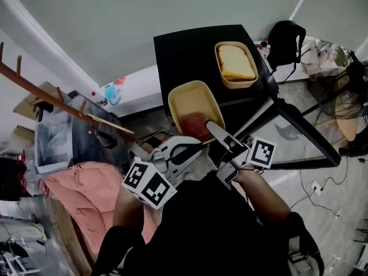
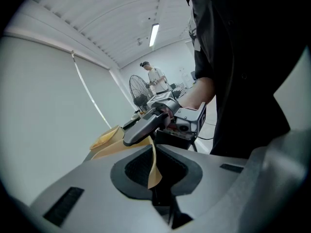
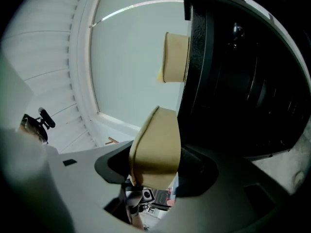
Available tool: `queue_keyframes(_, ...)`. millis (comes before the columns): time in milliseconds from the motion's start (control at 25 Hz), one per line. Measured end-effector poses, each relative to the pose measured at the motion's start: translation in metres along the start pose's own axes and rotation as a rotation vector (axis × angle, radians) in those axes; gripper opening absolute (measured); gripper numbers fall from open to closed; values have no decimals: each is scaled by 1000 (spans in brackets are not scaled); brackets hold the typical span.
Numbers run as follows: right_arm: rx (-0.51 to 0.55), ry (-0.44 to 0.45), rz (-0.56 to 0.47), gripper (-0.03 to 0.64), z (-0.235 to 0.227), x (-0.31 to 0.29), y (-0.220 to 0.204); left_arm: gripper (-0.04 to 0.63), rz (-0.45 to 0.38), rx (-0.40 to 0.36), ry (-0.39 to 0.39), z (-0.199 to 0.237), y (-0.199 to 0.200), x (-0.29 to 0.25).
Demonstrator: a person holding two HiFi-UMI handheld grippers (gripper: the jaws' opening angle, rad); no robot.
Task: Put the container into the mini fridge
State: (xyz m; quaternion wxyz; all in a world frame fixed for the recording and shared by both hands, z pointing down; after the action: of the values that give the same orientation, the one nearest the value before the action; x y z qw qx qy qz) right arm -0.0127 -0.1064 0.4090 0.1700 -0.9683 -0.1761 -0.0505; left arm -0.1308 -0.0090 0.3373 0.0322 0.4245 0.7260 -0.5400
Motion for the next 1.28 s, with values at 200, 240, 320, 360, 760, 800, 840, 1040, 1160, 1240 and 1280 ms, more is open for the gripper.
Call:
queue_keyframes(200,-47,37,-44,227,-1,15,-4,37,-45,11,-15,-10,2,-5)
queue_keyframes(240,-39,41,-55,225,0,19,-3,37,-60,17,-13,-12,3,-6)
queue_keyframes(320,-27,47,-80,224,2,28,-3,38,-97,30,0,-16,6,-9)
queue_keyframes(360,-23,48,-92,222,3,33,-2,41,-118,42,0,-18,8,-11)
queue_keyframes(760,-35,16,-175,221,-4,100,-12,46,-434,303,-148,-29,10,-12)
queue_keyframes(800,-41,16,-180,221,-7,104,-14,46,-431,308,-152,-31,8,-14)
queue_keyframes(840,-50,14,-184,221,-11,108,-17,46,-426,320,-156,-34,6,-15)
queue_keyframes(1040,-91,-37,-183,221,-35,112,-23,46,-403,379,-159,-45,-11,-19)
queue_keyframes(1160,-101,-78,-172,221,-54,107,-25,46,-379,422,-131,-48,-25,-17)
queue_keyframes(1240,-98,-100,-164,221,-66,105,-25,46,-397,533,-92,-49,-32,-14)
queue_keyframes(1280,-96,-109,-160,221,-72,104,-25,46,-414,604,-72,-48,-35,-12)
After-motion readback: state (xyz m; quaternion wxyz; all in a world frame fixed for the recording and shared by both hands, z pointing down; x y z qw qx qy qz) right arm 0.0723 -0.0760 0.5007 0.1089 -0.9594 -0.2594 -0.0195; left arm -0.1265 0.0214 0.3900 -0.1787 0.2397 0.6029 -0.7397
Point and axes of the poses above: the fingertips, and each gripper's own axes: x backward along the fingers, z to its left, y out of its top, the point moved 8 cm from there along x, backward along the fingers, and after that the axes turned 6 degrees about x, right-handed, at the moved point
